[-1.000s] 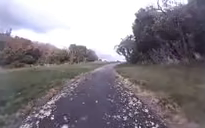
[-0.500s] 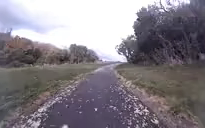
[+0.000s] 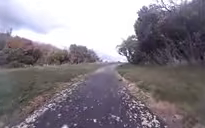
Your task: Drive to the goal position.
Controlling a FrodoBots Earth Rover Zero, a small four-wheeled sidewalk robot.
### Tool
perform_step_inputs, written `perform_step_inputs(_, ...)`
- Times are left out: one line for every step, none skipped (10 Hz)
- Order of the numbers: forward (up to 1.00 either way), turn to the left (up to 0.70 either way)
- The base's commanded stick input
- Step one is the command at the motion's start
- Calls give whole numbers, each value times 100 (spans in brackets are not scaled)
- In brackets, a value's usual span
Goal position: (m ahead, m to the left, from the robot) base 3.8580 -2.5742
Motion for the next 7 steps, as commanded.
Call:
perform_step_inputs(60,-15)
perform_step_inputs(60,-15)
perform_step_inputs(60,-15)
perform_step_inputs(60,-15)
perform_step_inputs(60,-15)
perform_step_inputs(60,-15)
perform_step_inputs(60,-10)
